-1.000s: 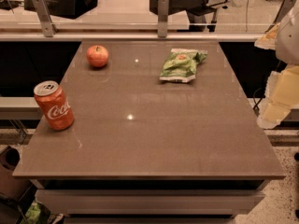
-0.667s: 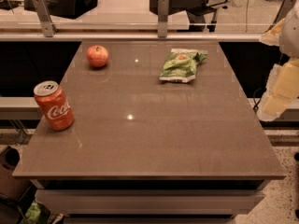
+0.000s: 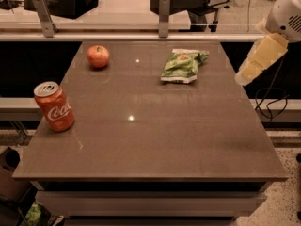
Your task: Move green jalapeno chip bag near coke can
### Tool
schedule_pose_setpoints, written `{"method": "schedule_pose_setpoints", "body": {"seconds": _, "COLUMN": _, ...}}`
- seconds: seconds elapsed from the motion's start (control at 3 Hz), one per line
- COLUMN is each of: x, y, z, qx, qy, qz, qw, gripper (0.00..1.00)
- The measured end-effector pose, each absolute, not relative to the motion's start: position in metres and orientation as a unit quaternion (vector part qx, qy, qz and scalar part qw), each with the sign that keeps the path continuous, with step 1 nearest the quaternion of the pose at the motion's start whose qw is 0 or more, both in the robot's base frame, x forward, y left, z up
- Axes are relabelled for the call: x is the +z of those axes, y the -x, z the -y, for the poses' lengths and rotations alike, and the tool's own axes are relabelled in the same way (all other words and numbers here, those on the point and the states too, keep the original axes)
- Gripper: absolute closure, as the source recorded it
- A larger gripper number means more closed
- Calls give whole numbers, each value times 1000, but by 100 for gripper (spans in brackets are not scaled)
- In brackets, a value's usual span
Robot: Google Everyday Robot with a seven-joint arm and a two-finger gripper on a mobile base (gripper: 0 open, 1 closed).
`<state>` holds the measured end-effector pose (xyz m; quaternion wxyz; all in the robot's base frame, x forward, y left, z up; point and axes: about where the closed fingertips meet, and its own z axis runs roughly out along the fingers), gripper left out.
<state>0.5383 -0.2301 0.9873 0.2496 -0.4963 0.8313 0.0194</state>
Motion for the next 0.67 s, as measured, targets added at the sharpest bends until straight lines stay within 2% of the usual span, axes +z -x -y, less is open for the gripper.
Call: {"method": "schedule_pose_setpoints", "body": {"seconds": 0.67, "x": 961, "y": -620, "z": 192, "qx": 80, "qy": 433, "qz": -856, "qw": 270, "gripper": 0}}
